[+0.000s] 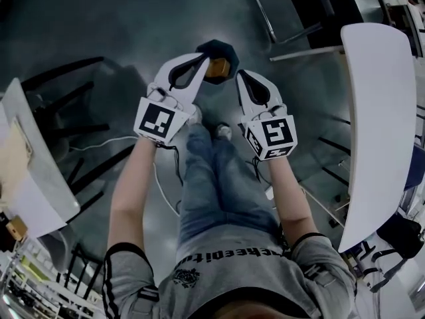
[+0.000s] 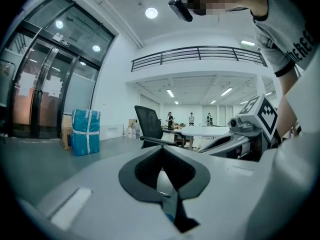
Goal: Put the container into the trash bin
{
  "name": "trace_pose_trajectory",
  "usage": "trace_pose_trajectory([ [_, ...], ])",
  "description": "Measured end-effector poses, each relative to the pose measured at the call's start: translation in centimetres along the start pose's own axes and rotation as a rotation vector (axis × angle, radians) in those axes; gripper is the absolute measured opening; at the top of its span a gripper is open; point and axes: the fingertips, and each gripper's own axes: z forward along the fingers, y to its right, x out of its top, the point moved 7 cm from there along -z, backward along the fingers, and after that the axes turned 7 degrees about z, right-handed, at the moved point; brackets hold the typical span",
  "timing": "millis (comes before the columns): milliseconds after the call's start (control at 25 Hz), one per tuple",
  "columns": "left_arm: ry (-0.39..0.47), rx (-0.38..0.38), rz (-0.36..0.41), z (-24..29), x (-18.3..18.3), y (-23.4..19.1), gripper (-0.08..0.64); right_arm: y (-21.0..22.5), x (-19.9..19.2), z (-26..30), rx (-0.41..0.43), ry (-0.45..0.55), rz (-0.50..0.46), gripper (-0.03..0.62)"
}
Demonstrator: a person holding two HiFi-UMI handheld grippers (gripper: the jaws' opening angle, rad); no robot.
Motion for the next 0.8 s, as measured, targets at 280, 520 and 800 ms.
trace_pose_trajectory([
  [280, 0.006, -0.005, 0.033, -0.9, 3.7, 0.7, 0.018, -2.0, 4.4, -2.5, 0.02, 0.06, -0.045, 0.002],
  [520, 0.032, 0.029, 0.031, -1.7, 7.1, 0.8, 0.018, -3.4, 7.7, -4.4, 0.049, 0.109, -0.063, 0.002],
  [800, 0.041, 0.057, 0.043, -3.0, 10.2, 1.2, 0.018, -4.7, 10.9, -6.3, 0.07, 0.148, -0.095, 0.002],
])
